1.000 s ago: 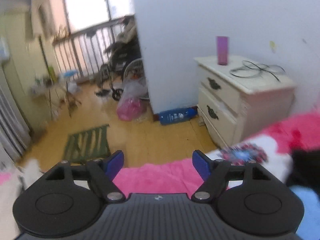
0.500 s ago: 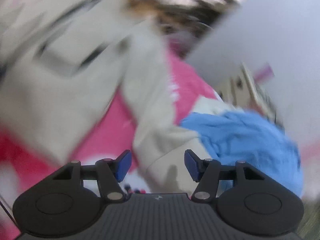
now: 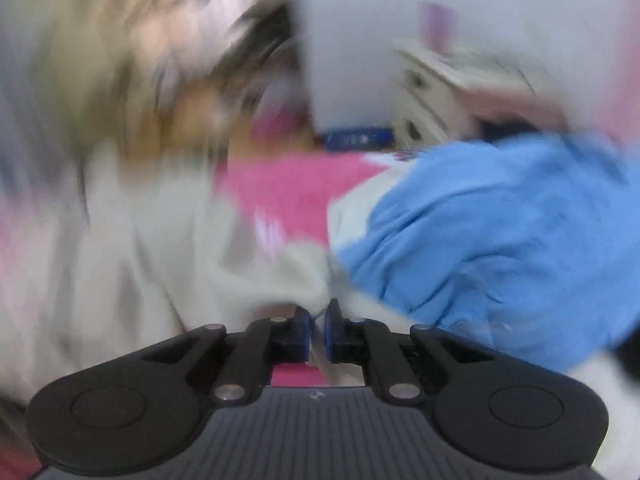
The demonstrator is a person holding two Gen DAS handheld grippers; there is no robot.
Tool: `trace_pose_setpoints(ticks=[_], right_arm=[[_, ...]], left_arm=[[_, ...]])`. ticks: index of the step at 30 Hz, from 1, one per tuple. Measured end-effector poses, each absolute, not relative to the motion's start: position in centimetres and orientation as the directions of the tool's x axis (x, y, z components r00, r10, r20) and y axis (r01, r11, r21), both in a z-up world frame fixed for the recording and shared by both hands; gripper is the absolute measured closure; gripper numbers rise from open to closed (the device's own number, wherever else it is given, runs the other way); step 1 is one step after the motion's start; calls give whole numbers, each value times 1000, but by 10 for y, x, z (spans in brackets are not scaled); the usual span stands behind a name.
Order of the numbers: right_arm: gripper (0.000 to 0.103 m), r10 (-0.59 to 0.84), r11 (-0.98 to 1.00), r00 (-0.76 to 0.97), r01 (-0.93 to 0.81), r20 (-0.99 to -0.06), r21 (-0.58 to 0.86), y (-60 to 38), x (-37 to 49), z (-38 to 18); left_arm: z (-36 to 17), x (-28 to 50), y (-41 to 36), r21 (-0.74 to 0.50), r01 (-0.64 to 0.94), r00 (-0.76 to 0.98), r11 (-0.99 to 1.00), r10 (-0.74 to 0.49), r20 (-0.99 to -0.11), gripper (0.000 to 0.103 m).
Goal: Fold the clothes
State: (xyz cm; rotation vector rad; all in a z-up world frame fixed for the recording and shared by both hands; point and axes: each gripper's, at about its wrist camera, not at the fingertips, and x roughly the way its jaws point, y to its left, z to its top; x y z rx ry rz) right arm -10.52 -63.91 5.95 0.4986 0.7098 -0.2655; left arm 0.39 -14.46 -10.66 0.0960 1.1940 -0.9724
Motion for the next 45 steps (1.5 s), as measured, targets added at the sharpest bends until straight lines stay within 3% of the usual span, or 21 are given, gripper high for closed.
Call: trace_pose_setpoints(ticks=[3,6,16,21,25,29,33,39,42,45], right_arm=[[95,-30,644,825,448,-564,621,-690,-116,79],[95,-15,515,871,427,-490,743,-719,-107,89],[95,20,641,904,317,-428,699,-680,-40,141],[95,218,700,908,111,-358,706,-603,-11,196],[95,454,697,829,-104,-325,709,-510,37,214],[87,668,638,644,-236,-374,733,-405,89,183],[86,775,574,444,-196,-450,795,-350,128,134],[77,782,502,497,-143,-377,853,-357,129,110],[74,757,583,466,-165,-458,795,-341,143,102],[59,681,716,438,-231,-587,659,-306,157,95]], left_arm=[[-106,4,-144,-415,677,30,608,-586,-810,81],[-106,4,-144,-413,680,30,605,-586,-810,81],[-106,3,-143,-415,683,29,601,-590,-807,81],[-106,2,-142,-413,687,37,598,-597,-801,81],[-106,0,-140,-411,690,46,595,-604,-796,81],[-107,-2,-139,-407,696,56,592,-609,-792,81],[-107,-2,-139,-402,704,60,586,-612,-789,81],[-108,0,-138,-418,700,49,579,-623,-781,81],[-108,0,-140,-414,701,50,581,-619,-784,81],[-107,-3,-141,-392,716,60,578,-610,-790,81]])
